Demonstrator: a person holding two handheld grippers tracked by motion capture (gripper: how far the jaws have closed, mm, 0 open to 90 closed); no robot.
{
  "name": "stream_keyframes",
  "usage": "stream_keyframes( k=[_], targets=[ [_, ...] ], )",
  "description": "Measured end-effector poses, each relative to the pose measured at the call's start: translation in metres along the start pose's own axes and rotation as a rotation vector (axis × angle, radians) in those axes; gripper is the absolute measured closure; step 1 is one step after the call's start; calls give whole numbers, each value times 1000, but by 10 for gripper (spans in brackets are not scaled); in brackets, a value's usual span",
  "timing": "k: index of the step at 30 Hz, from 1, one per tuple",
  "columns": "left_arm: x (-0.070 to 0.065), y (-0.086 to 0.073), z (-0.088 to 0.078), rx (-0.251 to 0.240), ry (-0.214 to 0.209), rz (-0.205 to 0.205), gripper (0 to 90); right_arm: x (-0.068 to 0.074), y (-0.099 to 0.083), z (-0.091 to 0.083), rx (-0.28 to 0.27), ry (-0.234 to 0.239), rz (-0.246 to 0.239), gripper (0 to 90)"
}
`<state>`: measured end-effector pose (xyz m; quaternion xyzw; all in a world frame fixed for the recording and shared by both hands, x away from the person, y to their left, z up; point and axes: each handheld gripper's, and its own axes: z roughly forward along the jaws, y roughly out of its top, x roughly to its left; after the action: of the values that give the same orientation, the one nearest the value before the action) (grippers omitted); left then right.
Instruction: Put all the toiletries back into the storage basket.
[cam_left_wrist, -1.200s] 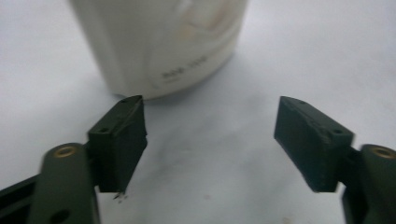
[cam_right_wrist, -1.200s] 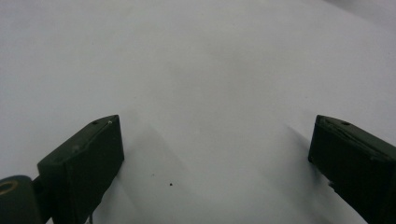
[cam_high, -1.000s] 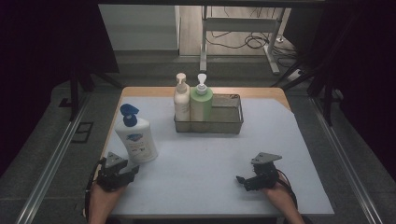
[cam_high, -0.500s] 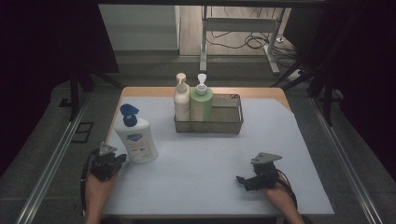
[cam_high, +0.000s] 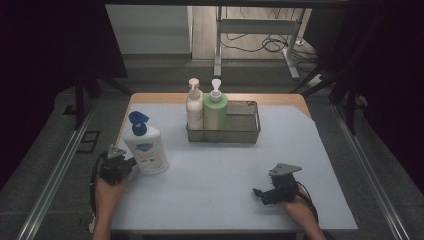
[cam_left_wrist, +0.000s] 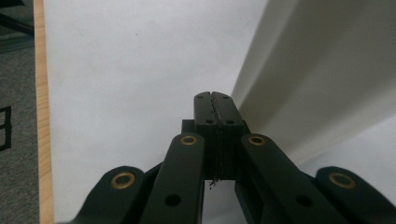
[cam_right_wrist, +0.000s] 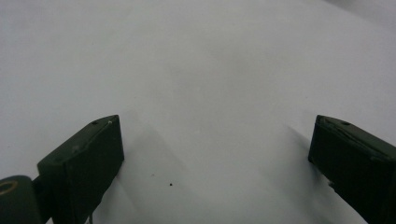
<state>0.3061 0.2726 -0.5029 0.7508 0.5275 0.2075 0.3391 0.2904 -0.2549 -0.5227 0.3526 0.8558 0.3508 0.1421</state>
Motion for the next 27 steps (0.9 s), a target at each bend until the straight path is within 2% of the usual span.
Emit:
stream_keyframes(
  k=[10, 21, 27],
  targets=[
    [0, -1, 1, -21, -31, -18, 894, 0, 0, 0, 0, 0, 0, 28],
    [-18, 1, 3, -2, -69, 54, 894, 0, 0, 0, 0, 0, 0, 28],
    [-25, 2, 4, 3, -90, 74, 894, 0, 0, 0, 0, 0, 1, 28]
  ],
)
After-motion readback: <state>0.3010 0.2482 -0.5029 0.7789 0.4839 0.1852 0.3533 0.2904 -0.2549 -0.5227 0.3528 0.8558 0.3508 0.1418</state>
